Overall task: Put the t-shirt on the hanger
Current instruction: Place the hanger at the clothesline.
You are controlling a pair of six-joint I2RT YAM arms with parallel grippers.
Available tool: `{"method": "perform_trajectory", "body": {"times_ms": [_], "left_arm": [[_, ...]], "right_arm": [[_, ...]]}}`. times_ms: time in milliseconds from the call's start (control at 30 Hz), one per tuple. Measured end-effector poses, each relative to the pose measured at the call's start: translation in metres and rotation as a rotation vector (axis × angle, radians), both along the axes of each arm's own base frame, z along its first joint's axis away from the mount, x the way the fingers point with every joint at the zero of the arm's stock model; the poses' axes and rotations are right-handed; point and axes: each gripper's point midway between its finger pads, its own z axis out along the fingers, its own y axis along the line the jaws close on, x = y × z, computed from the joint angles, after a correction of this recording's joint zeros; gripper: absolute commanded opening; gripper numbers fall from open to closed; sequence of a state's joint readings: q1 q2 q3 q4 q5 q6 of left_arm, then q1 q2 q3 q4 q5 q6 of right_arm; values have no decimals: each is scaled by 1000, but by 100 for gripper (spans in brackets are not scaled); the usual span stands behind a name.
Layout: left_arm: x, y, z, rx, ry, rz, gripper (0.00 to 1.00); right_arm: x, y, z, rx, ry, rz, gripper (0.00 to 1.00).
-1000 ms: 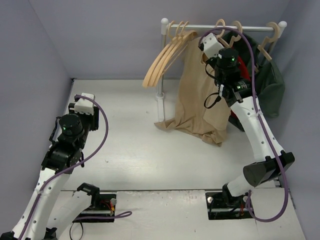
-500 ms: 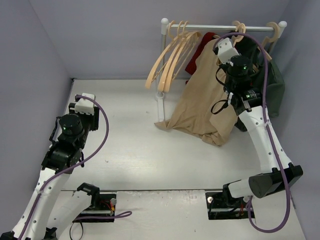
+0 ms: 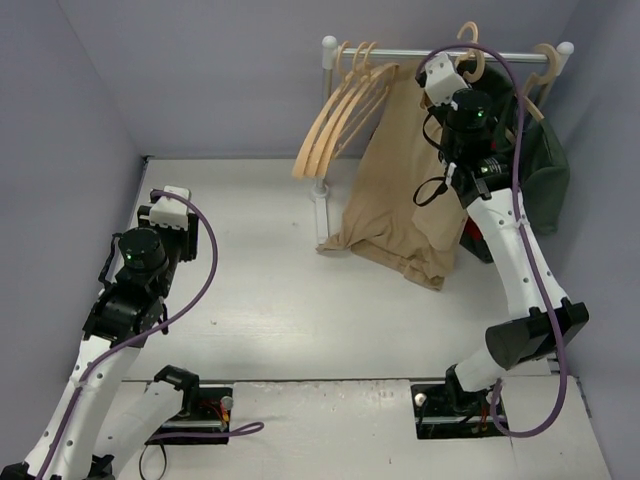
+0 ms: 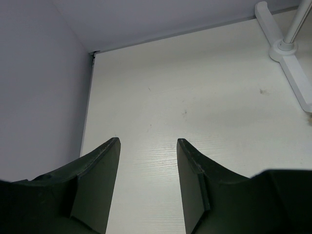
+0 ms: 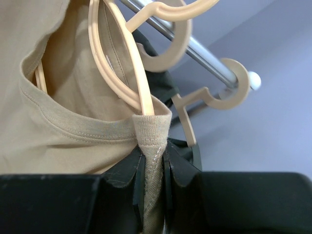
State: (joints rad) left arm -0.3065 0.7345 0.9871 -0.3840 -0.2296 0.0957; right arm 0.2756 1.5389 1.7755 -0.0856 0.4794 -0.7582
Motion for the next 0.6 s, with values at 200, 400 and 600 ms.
{"method": "perform_trajectory", "body": {"times_ms": [200, 400, 600], "left_arm": [[0, 0, 0, 1, -1, 0, 45], [-2, 1, 2, -1, -7, -1, 45], [-3, 1, 4, -3, -14, -1, 45]], "right_arm": [[20, 13, -15, -1, 27, 55, 0], [36, 28, -32, 6, 60, 119, 0], [39, 35, -34, 20, 59, 157, 0]]}}
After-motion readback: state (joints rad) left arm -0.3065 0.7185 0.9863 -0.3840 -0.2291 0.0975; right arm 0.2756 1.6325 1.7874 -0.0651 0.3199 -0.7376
